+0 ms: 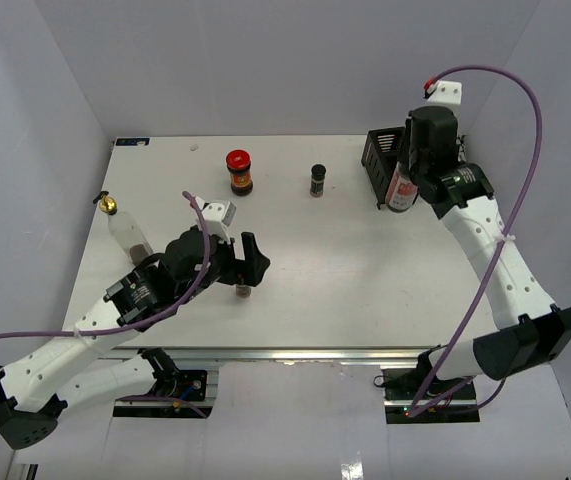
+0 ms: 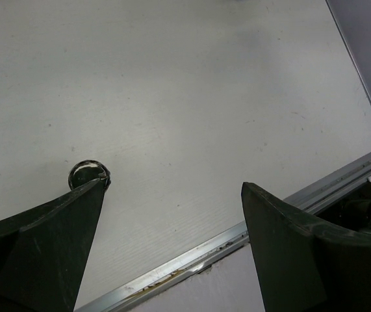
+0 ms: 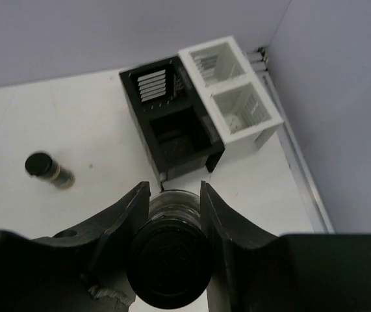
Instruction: Organize the condiment bottles
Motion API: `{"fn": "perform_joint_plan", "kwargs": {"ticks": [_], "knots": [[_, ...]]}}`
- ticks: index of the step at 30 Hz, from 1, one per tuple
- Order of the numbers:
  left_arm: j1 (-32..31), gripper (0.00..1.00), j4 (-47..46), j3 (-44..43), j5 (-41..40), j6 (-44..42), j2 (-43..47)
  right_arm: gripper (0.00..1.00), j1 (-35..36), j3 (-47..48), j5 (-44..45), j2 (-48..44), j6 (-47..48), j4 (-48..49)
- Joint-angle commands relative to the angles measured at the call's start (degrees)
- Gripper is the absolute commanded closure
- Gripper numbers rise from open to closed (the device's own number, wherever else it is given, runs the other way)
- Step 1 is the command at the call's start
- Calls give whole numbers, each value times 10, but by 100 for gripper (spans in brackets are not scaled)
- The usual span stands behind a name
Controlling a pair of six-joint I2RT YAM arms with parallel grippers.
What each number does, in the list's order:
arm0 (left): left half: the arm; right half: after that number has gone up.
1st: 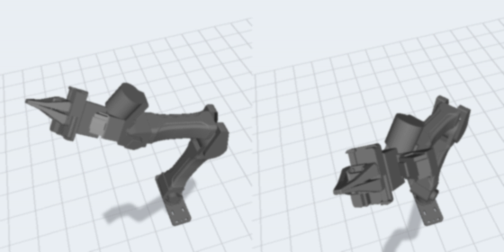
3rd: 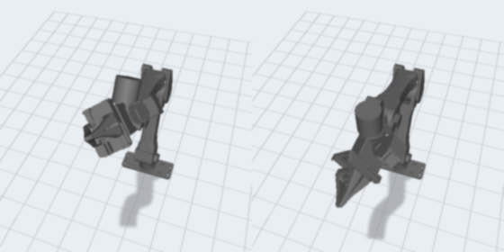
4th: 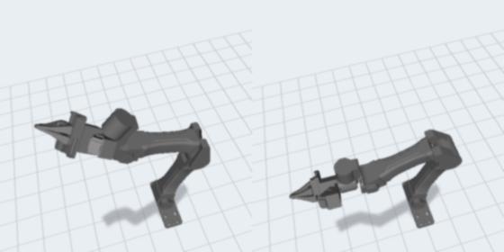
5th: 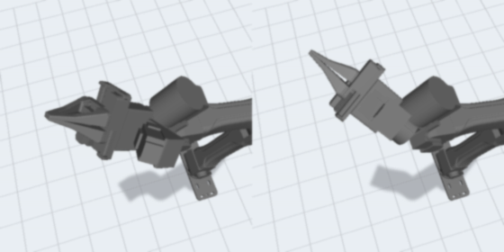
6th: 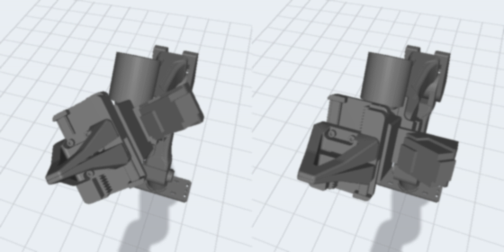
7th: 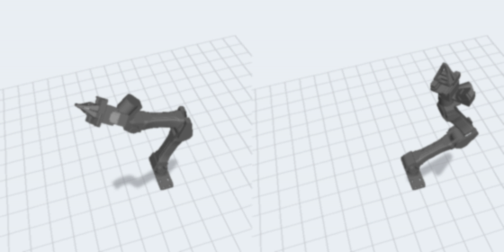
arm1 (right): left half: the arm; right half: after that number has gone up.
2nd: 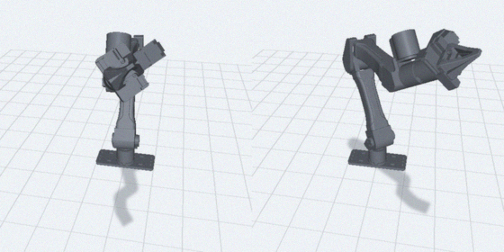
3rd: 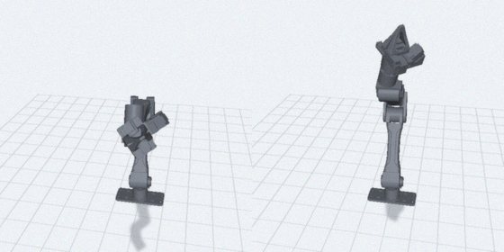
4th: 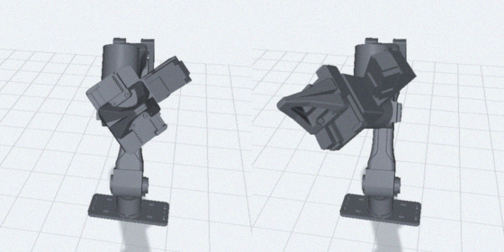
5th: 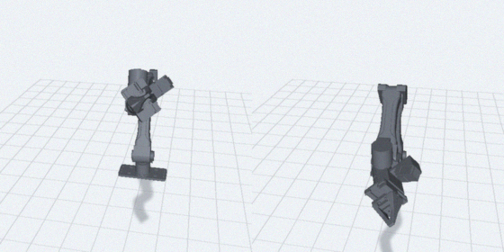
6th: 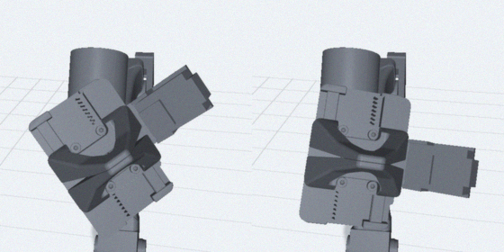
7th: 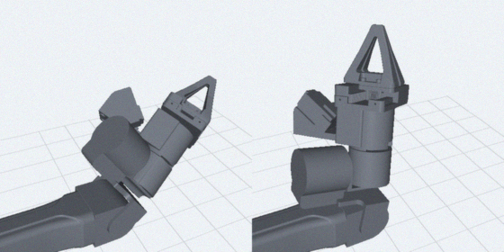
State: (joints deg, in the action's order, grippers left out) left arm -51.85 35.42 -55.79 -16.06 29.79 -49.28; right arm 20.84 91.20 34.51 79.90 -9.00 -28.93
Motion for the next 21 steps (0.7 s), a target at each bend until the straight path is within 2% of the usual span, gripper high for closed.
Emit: {"fn": "perform_joint_plan", "kwargs": {"ticks": [1,9,21], "knots": [[2,2,-32,9,19,-9,22,92,-52,146,-24,72,29,90],[2,2,-39,-6,17,-29,-3,92,-138,325,-86,225,27,110],[2,2,-65,-7,-20,-26,21,92,-189,342,-121,283,42,288]]}}
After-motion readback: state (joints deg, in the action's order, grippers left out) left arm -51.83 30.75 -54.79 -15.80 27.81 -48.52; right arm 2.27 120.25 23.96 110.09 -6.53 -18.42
